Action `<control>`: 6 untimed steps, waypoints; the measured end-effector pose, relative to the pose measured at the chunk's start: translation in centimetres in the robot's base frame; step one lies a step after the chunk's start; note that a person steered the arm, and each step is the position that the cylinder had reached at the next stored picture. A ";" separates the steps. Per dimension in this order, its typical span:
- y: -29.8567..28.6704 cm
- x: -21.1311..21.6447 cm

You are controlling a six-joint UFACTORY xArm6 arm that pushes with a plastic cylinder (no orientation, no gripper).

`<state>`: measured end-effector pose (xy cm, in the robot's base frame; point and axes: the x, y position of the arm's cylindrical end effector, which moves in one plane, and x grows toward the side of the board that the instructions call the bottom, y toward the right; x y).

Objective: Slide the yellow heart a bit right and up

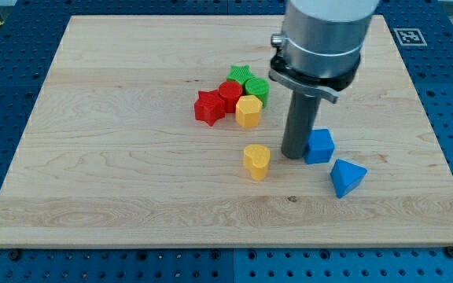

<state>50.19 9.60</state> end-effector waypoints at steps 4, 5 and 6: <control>-11.2 -2.6; -14.3 1.8; -10.0 4.9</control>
<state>55.09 -0.40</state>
